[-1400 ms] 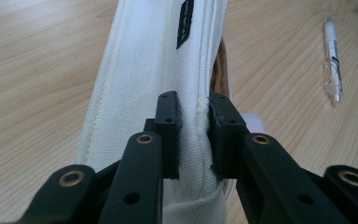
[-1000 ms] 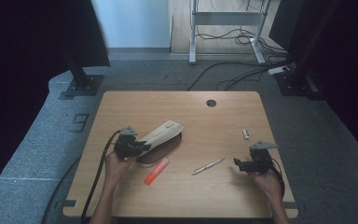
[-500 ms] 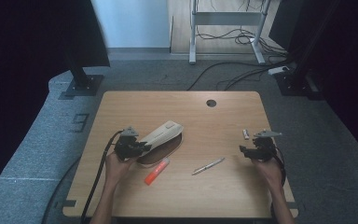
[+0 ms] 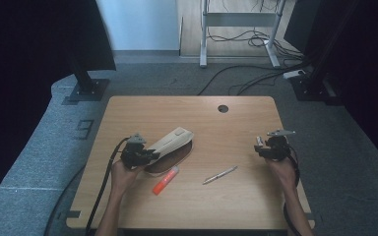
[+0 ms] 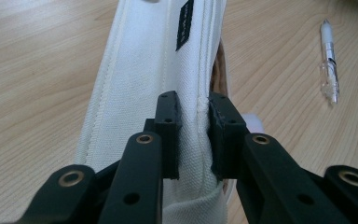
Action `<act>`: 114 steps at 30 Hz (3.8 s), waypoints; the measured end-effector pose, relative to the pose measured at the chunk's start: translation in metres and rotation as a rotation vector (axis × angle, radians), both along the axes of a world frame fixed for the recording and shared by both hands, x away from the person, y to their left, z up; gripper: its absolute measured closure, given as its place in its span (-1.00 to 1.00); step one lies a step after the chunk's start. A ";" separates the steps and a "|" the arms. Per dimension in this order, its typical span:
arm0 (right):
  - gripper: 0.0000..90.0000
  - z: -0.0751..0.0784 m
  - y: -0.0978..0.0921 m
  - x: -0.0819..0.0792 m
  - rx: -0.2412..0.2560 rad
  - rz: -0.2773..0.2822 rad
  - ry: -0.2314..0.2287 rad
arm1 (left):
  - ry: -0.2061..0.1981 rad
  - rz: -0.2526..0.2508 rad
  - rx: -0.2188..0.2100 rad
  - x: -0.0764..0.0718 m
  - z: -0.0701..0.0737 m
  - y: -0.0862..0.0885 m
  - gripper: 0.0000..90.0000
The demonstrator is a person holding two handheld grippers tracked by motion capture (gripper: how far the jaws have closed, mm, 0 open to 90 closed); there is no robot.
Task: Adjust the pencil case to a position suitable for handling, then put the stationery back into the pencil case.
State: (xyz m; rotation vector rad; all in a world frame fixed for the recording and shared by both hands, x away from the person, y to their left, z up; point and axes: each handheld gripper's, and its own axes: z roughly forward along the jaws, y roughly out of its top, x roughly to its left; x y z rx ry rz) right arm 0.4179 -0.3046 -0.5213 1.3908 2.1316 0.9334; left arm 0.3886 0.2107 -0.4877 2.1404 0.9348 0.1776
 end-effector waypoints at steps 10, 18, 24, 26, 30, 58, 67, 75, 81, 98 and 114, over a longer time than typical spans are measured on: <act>0.08 -0.008 0.000 0.020 -0.013 -0.027 0.027 | -0.009 0.006 -0.002 -0.001 0.000 0.000 0.68; 0.23 -0.017 -0.004 0.028 0.002 -0.058 0.040 | -0.011 0.005 -0.003 -0.001 -0.001 -0.001 0.68; 0.41 -0.022 -0.004 0.031 0.003 -0.062 0.053 | -0.017 0.002 0.002 -0.002 -0.001 -0.002 0.68; 0.51 -0.022 -0.005 0.031 0.011 -0.066 0.054 | -0.020 0.001 0.003 -0.002 -0.002 -0.002 0.68; 0.59 -0.022 -0.008 0.030 0.039 -0.073 0.056 | -0.024 -0.004 0.004 -0.002 -0.002 -0.003 0.69; 0.60 0.005 -0.003 0.001 0.097 0.009 0.012 | -0.018 -0.001 -0.013 -0.001 -0.003 -0.002 0.68; 0.60 0.013 0.009 -0.008 0.091 0.063 0.004 | -0.015 -0.002 -0.015 -0.001 -0.003 -0.001 0.69; 0.60 0.015 0.021 -0.011 0.086 0.102 0.006 | -0.014 -0.005 -0.014 -0.001 -0.002 -0.001 0.68; 0.60 0.016 0.034 -0.013 0.083 0.138 0.008 | -0.018 -0.007 -0.010 -0.002 -0.002 -0.001 0.68; 0.60 0.014 0.078 -0.011 0.099 0.250 0.015 | -0.017 -0.007 -0.009 -0.002 -0.003 -0.002 0.68; 0.60 0.015 0.118 -0.006 0.101 0.324 0.011 | -0.023 -0.003 -0.012 -0.003 -0.001 -0.001 0.69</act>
